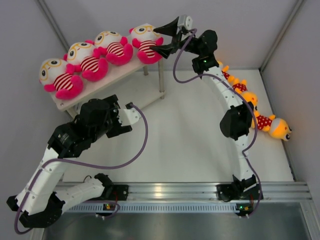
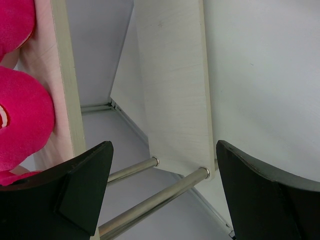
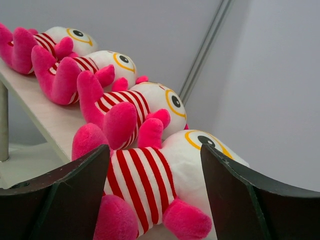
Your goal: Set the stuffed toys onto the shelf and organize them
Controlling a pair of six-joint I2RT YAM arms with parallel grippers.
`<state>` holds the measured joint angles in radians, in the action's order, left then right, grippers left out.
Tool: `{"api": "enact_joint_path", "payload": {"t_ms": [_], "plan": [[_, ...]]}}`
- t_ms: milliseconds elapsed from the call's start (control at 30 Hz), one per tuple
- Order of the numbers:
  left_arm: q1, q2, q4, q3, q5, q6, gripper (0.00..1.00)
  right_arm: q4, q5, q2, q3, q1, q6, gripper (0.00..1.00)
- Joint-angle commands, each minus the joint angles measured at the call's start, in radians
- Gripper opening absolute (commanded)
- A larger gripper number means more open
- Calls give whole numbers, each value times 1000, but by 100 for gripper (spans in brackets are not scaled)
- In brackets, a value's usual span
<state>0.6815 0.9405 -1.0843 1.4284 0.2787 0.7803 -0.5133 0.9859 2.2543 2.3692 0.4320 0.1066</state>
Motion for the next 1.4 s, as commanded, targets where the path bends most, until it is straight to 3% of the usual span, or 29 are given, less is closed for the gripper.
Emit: {"api": "enact_joint_path", "payload": {"t_ms": [0, 433, 533, 700, 800, 967, 1133, 1267, 1367], "plan": [[-2, -2, 14, 15, 14, 2, 90, -51, -21, -65, -19, 14, 18, 74], [-2, -8, 14, 6, 17, -1, 90, 22, -163, -281, -102, 28, 73, 75], [-3, -26, 12, -38, 14, -19, 90, 117, -301, -424, -252, 39, 78, 68], [-7, -94, 9, -278, 34, -7, 88, 430, -804, -649, -522, 178, -203, 52], [-13, -109, 11, -336, 22, -21, 88, 398, -981, -751, -721, 293, -243, 47], [-54, -143, 11, -373, -24, -46, 88, 352, -1102, -771, -903, 324, -13, 51], [-92, -177, 11, -396, -41, -56, 88, 429, -1135, -632, -780, 326, -5, 49], [-114, -189, 9, -393, -45, -58, 88, 401, -1077, -602, -758, 298, 44, 69], [-122, -193, 9, -398, -44, -56, 88, 331, -1032, -627, -809, 277, 99, 73]]}}
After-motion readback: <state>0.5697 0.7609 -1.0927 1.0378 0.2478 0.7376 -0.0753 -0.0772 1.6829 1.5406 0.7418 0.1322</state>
